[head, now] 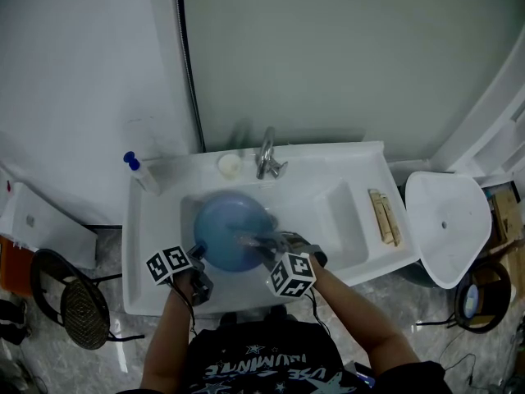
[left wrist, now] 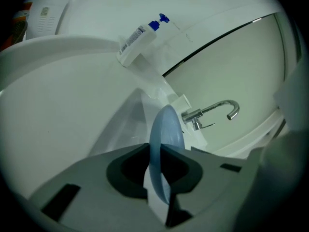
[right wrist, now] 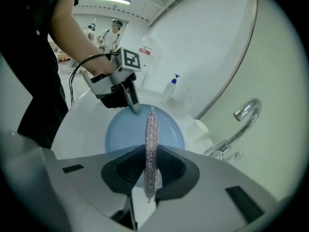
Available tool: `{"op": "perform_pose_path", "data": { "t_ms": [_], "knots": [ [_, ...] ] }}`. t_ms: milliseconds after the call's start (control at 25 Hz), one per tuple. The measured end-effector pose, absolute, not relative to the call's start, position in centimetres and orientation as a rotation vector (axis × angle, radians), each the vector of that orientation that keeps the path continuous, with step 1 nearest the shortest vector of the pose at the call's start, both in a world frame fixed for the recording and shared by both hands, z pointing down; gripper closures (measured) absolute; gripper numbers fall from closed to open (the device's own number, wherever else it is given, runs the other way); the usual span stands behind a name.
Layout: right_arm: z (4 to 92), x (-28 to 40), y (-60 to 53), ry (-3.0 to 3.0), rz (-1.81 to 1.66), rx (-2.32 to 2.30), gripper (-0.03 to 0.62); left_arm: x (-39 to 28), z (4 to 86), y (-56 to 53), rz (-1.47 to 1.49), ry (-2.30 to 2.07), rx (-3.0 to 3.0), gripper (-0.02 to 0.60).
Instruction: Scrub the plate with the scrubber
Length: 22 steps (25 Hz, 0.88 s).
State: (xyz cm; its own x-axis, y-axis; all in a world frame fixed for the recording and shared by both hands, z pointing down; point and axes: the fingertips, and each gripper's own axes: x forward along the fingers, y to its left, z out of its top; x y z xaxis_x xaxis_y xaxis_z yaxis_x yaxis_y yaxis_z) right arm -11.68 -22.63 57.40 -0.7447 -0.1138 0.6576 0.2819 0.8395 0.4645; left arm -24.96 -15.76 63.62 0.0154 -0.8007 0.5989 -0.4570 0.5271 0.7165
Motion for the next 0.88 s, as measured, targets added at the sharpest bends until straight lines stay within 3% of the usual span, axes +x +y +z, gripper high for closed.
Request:
{"op": "perform_pose_path", "data": {
  "t_ms": [880],
  "knots": [
    [61.5, -8.5, -25.5, -2.271, -0.481, -0.002, 0.517, -23.6, 70.7, -16.5, -0.126, -1.560, 1.040, 0.528]
  ]
}}
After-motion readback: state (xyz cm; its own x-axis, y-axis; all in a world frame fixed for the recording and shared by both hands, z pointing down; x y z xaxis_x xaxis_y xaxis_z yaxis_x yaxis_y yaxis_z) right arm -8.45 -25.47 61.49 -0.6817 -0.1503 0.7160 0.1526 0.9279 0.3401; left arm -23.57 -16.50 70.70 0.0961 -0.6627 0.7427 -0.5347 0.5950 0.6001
